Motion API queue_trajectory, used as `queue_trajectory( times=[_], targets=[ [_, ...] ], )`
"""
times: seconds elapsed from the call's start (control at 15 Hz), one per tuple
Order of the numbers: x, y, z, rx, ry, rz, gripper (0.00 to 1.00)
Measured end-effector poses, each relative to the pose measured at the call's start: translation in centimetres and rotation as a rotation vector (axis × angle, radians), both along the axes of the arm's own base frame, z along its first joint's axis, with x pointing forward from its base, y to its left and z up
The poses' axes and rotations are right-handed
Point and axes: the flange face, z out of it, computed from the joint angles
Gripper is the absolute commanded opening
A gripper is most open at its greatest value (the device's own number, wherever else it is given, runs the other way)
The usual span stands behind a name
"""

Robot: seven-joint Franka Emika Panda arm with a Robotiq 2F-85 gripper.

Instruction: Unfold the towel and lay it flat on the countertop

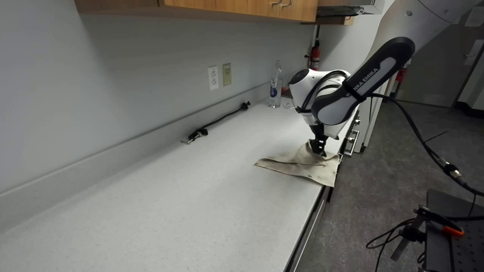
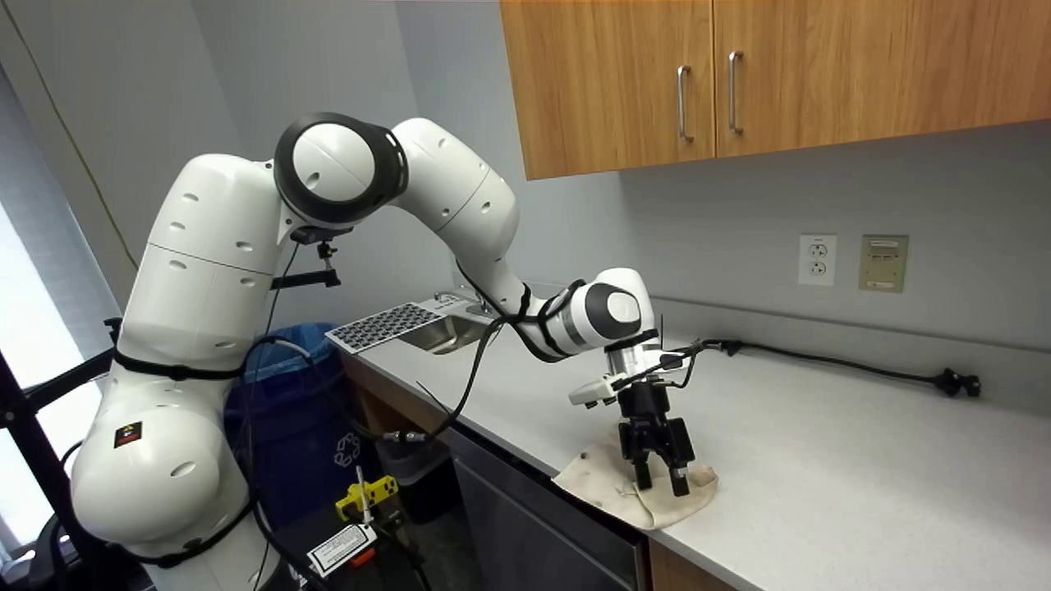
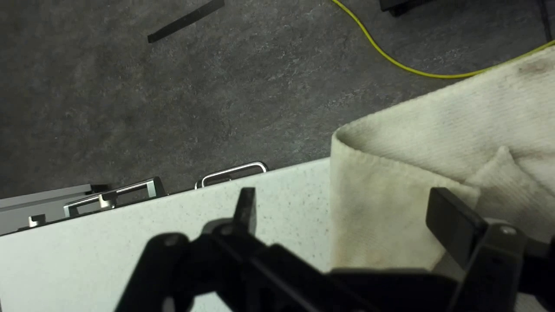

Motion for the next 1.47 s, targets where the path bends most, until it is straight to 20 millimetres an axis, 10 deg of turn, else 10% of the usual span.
queue_trajectory(
  times=[0.6, 1.47],
  targets=[
    [-2.5, 2.9, -2.1, 0.004, 0.096, 0.020, 1.00],
    [-1.2, 1.6, -0.8, -0.067, 0.046, 0.005, 1.00]
  ],
)
